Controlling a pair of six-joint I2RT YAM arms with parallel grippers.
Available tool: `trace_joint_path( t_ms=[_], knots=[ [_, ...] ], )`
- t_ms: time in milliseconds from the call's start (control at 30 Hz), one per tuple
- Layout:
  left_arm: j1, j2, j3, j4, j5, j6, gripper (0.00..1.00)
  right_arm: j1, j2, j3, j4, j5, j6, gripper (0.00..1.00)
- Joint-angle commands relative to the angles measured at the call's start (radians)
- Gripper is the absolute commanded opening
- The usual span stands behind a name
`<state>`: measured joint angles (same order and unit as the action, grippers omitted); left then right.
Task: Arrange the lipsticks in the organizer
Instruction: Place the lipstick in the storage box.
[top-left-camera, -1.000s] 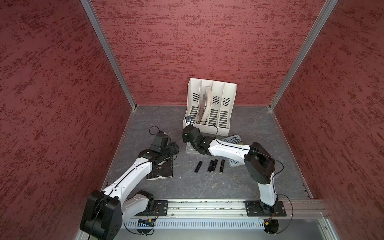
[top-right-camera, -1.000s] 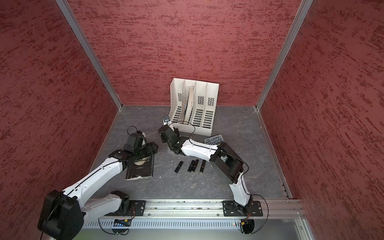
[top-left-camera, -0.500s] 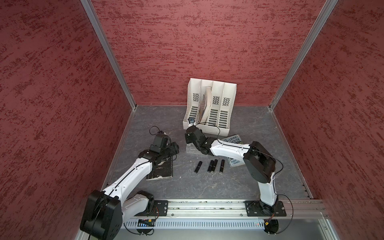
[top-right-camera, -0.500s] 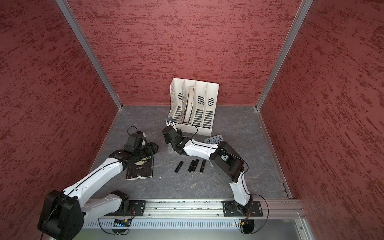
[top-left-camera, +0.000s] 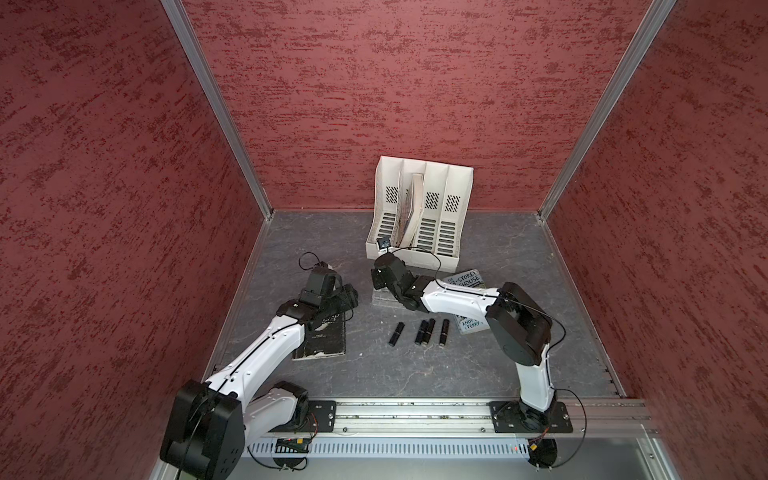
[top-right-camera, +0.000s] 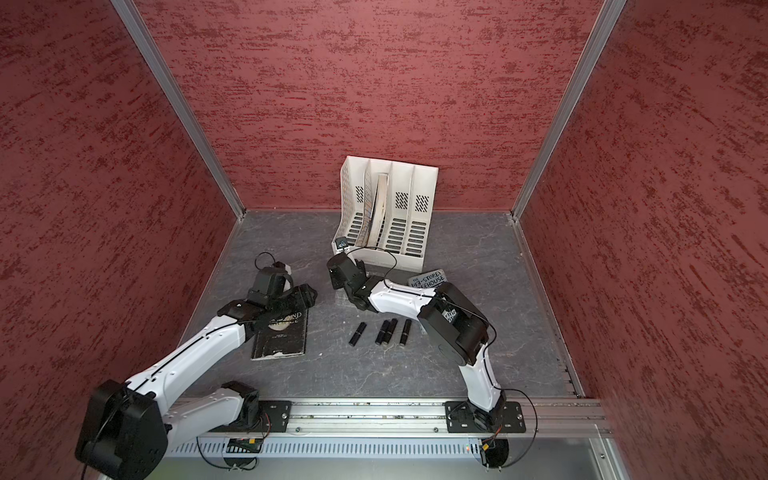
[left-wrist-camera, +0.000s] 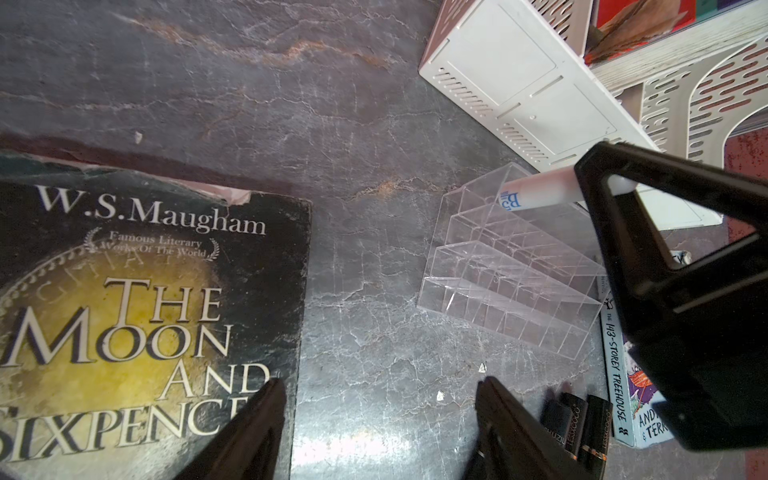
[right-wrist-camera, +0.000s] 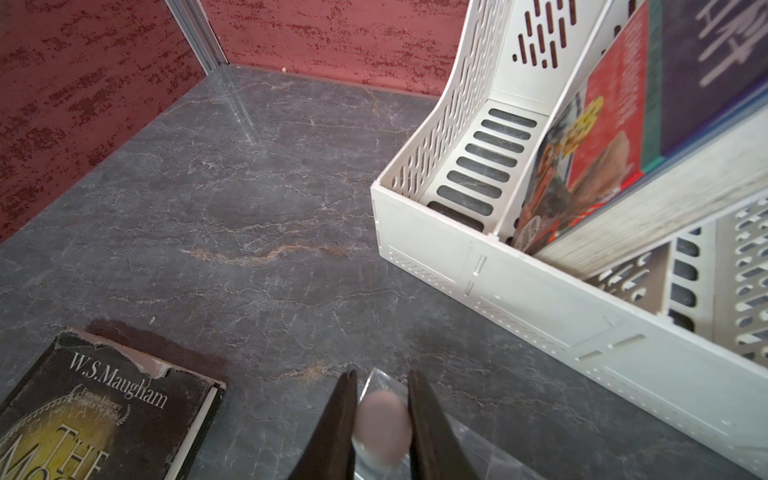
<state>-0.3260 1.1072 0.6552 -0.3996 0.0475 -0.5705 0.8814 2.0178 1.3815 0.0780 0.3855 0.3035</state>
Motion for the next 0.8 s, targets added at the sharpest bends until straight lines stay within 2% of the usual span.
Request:
trace_joint_path(
  t_ms=[0, 300, 467, 767],
  knots=[
    [0.006, -0.016, -0.009, 0.013, 0.003, 0.006, 0.75, -0.021, -0.007, -0.025, 0.053, -0.059, -0.027, 0.05],
    [0.005, -0.014, -0.009, 0.016, 0.008, 0.002, 0.75, -0.053, 0.014, -0.023, 0.039, -0.177, -0.049, 0.05],
    [0.006, -0.021, -0.006, 0.011, 0.005, 0.004, 0.75, -0.06, 0.019, -0.024, 0.033, -0.196, -0.052, 0.06],
    [0.004, -0.013, 0.005, 0.005, 0.004, -0.001, 0.73, -0.062, 0.015, -0.024, 0.031, -0.208, -0.064, 0.16]
  ],
)
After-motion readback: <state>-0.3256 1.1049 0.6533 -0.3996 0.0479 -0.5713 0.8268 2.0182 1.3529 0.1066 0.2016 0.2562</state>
